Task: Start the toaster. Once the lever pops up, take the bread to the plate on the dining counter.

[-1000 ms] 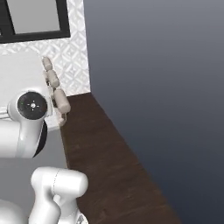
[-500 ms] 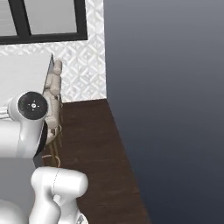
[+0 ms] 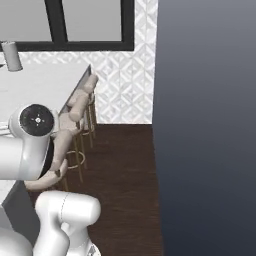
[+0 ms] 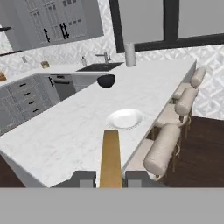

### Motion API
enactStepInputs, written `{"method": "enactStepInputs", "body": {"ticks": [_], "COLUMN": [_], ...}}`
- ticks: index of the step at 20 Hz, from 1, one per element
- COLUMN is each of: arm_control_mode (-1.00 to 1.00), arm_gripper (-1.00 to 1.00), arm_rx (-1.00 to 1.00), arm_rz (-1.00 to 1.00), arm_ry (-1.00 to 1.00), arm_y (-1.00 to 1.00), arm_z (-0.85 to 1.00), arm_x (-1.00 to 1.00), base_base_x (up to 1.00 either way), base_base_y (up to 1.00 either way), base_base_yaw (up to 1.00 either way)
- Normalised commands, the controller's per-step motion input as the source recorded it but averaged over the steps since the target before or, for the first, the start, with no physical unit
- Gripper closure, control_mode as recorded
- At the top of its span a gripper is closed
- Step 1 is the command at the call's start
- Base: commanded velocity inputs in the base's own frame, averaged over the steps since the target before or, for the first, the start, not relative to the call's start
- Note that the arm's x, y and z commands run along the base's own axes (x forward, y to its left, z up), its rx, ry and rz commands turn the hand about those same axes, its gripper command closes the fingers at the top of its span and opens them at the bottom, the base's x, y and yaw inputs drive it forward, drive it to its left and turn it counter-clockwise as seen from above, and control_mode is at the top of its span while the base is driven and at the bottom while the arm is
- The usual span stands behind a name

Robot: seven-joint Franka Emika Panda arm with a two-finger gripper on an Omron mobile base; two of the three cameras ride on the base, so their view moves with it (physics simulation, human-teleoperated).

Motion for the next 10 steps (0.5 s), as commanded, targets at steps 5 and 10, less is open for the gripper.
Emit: {"method": "enactStepInputs", "body": {"ticks": [5, 10], "arm_control_mode": [1.0, 1.0], "arm_gripper": [1.0, 1.0], "arm_rx": [0.0, 0.0], "arm_rz": [0.0, 0.0], "arm_ry": [0.0, 0.0], "arm_y": [0.0, 0.0], "arm_z": [0.0, 0.0], "arm_x": [0.0, 0.0], "base_base_x": [0.97, 0.44], "base_base_y": [-0.63, -0.56], "base_base_yaw": [0.46, 0.53]}}
